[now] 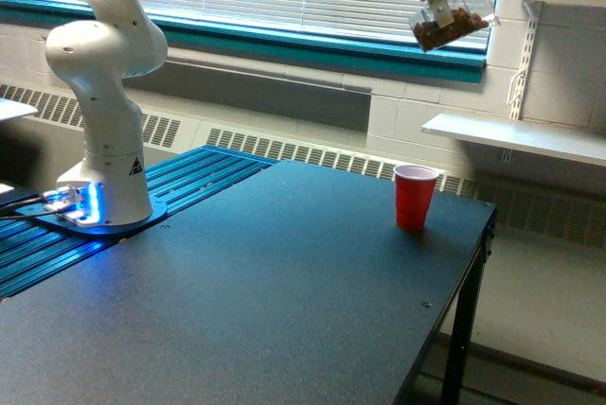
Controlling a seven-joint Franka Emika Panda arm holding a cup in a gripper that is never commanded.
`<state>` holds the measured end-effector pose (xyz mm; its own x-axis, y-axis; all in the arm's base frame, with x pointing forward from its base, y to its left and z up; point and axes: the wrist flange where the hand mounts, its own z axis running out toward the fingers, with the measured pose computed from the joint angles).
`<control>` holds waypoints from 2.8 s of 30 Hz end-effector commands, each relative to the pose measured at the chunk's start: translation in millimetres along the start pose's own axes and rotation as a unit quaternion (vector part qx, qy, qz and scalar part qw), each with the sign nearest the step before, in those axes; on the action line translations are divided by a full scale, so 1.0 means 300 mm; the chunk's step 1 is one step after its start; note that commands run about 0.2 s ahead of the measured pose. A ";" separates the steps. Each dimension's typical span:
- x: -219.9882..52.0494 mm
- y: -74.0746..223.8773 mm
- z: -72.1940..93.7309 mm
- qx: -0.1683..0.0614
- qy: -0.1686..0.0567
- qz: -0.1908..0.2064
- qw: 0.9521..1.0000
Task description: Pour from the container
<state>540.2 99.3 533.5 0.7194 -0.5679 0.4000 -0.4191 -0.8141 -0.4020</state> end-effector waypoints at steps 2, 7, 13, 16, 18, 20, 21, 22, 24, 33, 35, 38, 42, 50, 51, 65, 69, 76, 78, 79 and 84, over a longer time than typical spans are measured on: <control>-0.069 0.011 -0.015 0.018 0.001 -0.041 0.999; -0.126 0.040 -0.014 0.020 -0.004 -0.070 0.997; -0.202 0.052 -0.021 0.028 -0.016 -0.094 0.995; -0.234 0.058 -0.022 0.027 -0.019 -0.110 0.993; -0.263 0.055 -0.020 0.029 -0.021 -0.118 0.992; -0.283 0.057 -0.017 0.030 -0.023 -0.126 0.991; -0.295 0.056 -0.015 0.031 -0.025 -0.130 0.991; -0.309 0.056 -0.011 0.032 -0.027 -0.136 0.990; -0.327 0.056 -0.006 0.030 -0.029 -0.143 0.989; -0.418 0.040 0.036 0.019 -0.044 -0.169 0.984; -0.433 0.039 0.051 0.017 -0.049 -0.174 0.983; -0.453 0.032 0.072 0.010 -0.056 -0.180 0.982; -0.479 0.022 0.103 0.001 -0.065 -0.185 0.981; -0.511 0.017 0.172 -0.011 -0.081 -0.204 0.976; -0.514 0.017 0.179 -0.013 -0.082 -0.207 0.975; -0.593 0.008 0.270 -0.037 -0.115 -0.232 0.965; -0.618 0.007 0.286 -0.043 -0.123 -0.236 0.963; -0.651 0.015 0.309 -0.061 -0.133 -0.248 0.957; -0.660 0.016 0.315 -0.065 -0.137 -0.250 0.956; -0.663 0.016 0.317 -0.067 -0.138 -0.252 0.955; -0.681 0.014 0.328 -0.077 -0.145 -0.257 0.952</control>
<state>446.9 215.4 367.8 0.9634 -0.0440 0.2645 -0.0220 -0.9961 -0.0858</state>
